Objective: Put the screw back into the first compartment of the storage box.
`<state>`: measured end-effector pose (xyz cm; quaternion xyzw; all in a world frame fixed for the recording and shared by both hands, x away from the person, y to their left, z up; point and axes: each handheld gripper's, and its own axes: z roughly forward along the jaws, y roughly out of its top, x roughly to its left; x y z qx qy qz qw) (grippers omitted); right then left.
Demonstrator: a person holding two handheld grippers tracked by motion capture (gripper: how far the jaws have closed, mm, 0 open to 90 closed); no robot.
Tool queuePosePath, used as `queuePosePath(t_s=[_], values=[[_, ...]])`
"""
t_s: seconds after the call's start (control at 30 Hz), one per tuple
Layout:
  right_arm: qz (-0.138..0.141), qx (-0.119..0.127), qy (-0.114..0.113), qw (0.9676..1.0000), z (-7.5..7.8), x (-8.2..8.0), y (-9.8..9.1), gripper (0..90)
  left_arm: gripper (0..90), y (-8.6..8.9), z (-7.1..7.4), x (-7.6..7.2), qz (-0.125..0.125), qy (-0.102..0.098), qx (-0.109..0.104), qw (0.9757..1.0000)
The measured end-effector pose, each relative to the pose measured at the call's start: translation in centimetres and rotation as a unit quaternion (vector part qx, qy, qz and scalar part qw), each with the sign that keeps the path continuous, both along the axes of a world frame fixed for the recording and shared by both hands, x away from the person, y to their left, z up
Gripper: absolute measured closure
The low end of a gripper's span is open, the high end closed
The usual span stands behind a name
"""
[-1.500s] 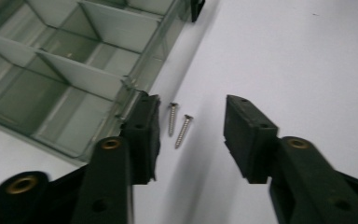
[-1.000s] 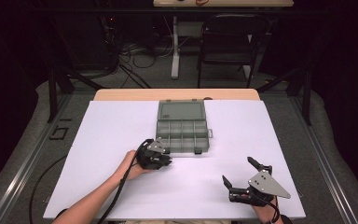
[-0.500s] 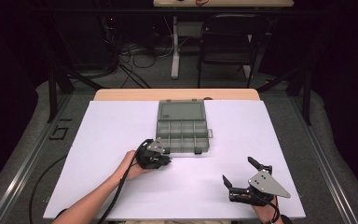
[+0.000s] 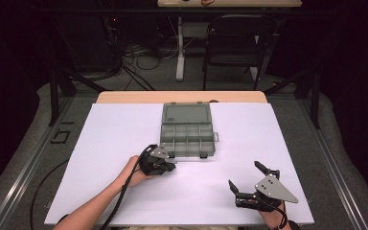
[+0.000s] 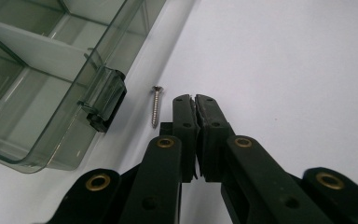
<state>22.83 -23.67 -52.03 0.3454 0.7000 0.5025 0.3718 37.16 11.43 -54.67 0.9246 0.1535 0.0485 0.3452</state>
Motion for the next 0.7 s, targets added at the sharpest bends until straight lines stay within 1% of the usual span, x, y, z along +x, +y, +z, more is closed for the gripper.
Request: queuePosePath(t_s=[0.23, 0.33, 0.37, 0.4, 0.43, 0.47, 0.6, 0.63, 0.67, 0.7], values=[[0.001, -0.002, 0.003, 1.0000, 0.0, 0.0, 0.0, 0.0, 87.5, 0.8, 1.3, 0.2, 0.009, -0.001, -0.017, 0.9998], [0.000, -0.002, 0.005, 1.0000, 0.0, 0.0, 0.0, 0.0, 87.5, 1.3, 1.9, 0.6, 0.017, -0.003, -0.025, 0.9995], [0.001, -0.002, 0.005, 1.0000, 0.0, 0.0, 0.0, 0.0, 87.5, 1.5, 2.0, 0.7, 0.022, -0.002, -0.030, 0.9993], [-0.002, 0.005, -0.006, 1.0000, -0.1, 0.1, 0.1, 0.0, 87.5, 1.7, 2.3, 0.9, 0.026, -0.004, -0.030, 0.9992], [-0.003, -0.001, 0.003, 1.0000, 0.0, 0.0, 0.0, 0.0, 87.5, 2.0, 2.6, 1.1, 0.031, -0.004, -0.036, 0.9989], [-0.002, -0.001, 0.003, 1.0000, 0.0, 0.0, 0.0, 0.0, 87.5, 2.2, 2.8, 1.2, 0.036, -0.003, -0.043, 0.9984], [-0.001, 0.000, 0.002, 1.0000, 0.0, 0.0, 0.0, 0.0, 87.5, 2.9, 4.2, 1.8, 0.051, -0.017, -0.053, 0.9971], [-0.003, 0.005, -0.005, 1.0000, -0.1, 0.1, 0.1, 0.0, 87.5, 3.1, 4.5, 2.0, 0.055, -0.020, -0.054, 0.9968], [-0.004, 0.006, -0.005, 1.0000, -0.1, 0.1, 0.1, 0.0, 87.5, 3.3, 4.8, 2.3, 0.060, -0.021, -0.060, 0.9961], [0.000, 0.000, 0.006, 1.0000, 0.0, 0.0, -0.1, 0.0, 87.5, 3.4, 5.1, 2.5, 0.066, -0.024, -0.065, 0.9954]])
